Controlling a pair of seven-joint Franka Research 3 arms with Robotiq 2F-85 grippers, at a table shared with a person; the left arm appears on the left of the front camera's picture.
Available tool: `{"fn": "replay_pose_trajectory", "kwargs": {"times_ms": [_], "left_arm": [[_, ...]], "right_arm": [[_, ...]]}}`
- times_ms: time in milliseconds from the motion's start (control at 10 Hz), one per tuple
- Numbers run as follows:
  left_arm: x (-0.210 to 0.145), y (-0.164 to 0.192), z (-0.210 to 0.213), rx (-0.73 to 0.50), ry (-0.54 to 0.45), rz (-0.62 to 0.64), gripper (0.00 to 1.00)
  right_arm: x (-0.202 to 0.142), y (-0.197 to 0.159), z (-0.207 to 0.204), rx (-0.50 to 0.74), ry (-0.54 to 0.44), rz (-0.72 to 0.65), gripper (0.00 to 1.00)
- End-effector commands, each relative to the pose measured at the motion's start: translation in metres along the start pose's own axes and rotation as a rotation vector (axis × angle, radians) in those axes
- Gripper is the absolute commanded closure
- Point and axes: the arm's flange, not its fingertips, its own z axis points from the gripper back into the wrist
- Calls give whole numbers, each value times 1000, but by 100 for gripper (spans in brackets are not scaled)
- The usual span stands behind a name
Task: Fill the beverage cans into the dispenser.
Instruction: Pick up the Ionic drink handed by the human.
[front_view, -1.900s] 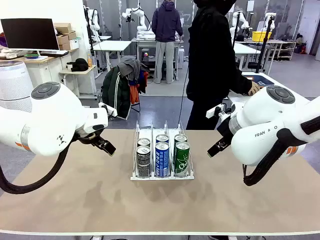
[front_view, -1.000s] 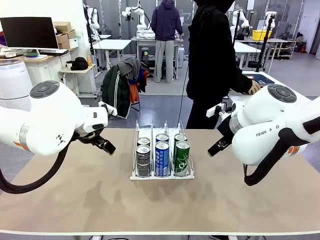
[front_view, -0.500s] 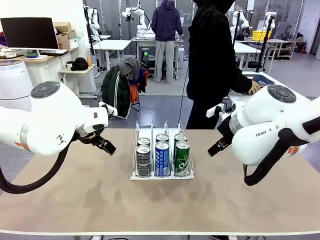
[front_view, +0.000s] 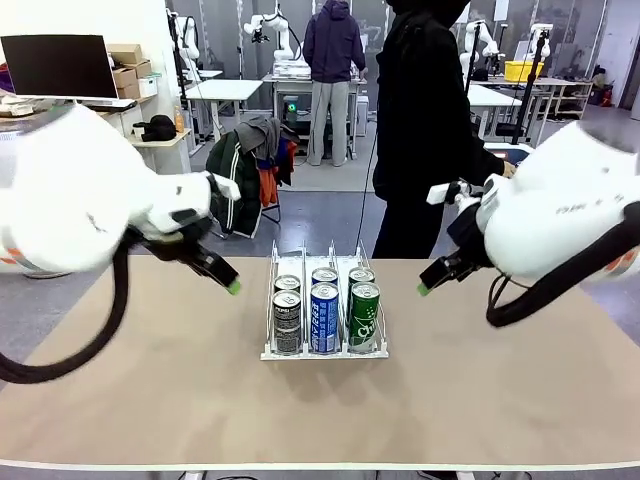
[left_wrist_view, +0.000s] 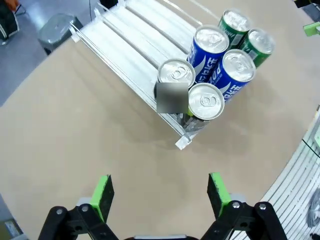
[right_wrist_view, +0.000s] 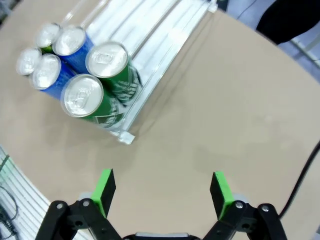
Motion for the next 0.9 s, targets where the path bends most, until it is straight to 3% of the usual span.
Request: {"fn": "replay_pose_trajectory", "kwargs": {"times_ms": [0,100,200,500,600,700,800], "left_arm": [[-30,10,54,-116,-59,-38,0],[-33,10,78,-95,-91,-43,0],[-29,22,92,17,-119,-53,0],[-28,27,155,192,-125,-38,0],[-28,27,158,190,-123,-34,0],[-26,38,143,290,-115,83,0],[-24,32,157,169,-149,-57,0]], "right_arm": [[9,-13,60,35,18,40,0],[13,-14,89,50,25,77,0],[21,-18,112,54,-16,159,0],[40,-32,178,84,-67,187,0],[39,-36,185,91,-79,167,0],[39,-41,178,103,-131,171,0],[35,-38,147,81,-143,176,0]]}}
